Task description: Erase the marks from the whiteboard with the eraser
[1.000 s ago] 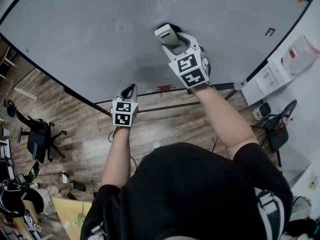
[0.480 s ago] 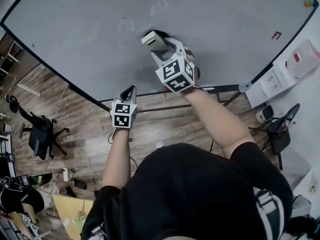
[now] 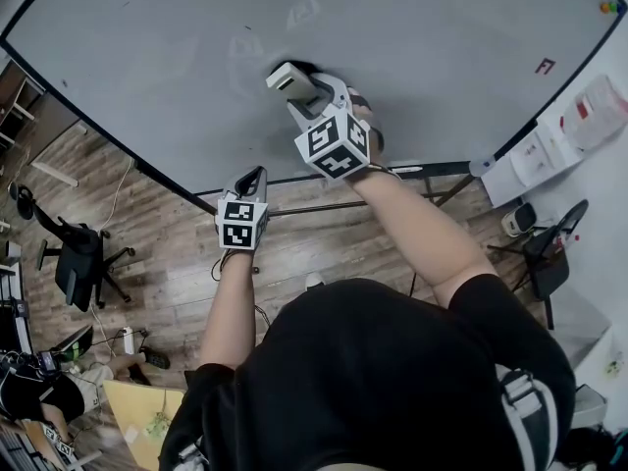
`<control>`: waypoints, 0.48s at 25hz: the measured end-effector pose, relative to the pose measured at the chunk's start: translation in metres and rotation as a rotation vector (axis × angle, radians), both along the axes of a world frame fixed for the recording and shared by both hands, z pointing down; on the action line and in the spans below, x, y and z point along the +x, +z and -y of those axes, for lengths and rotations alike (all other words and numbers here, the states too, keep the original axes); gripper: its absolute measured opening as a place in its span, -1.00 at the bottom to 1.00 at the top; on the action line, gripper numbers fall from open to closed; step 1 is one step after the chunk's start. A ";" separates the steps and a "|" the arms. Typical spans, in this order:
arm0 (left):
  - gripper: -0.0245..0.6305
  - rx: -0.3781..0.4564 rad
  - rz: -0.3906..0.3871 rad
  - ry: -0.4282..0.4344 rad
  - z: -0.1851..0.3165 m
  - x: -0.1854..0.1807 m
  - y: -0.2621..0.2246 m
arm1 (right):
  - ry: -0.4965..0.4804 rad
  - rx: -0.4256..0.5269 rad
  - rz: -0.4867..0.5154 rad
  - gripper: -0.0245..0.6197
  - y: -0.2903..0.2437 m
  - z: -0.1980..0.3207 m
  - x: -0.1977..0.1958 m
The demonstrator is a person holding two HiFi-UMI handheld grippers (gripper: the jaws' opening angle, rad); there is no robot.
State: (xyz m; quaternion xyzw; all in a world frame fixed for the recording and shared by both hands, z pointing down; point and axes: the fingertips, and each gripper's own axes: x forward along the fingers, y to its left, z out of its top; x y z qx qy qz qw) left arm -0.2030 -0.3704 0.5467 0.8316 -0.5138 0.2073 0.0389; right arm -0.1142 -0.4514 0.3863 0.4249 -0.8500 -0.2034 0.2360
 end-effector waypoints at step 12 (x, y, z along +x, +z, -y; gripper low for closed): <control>-0.89 0.016 0.001 -0.007 -0.006 0.000 -0.010 | 0.011 -0.019 0.023 -0.21 -0.002 0.000 0.011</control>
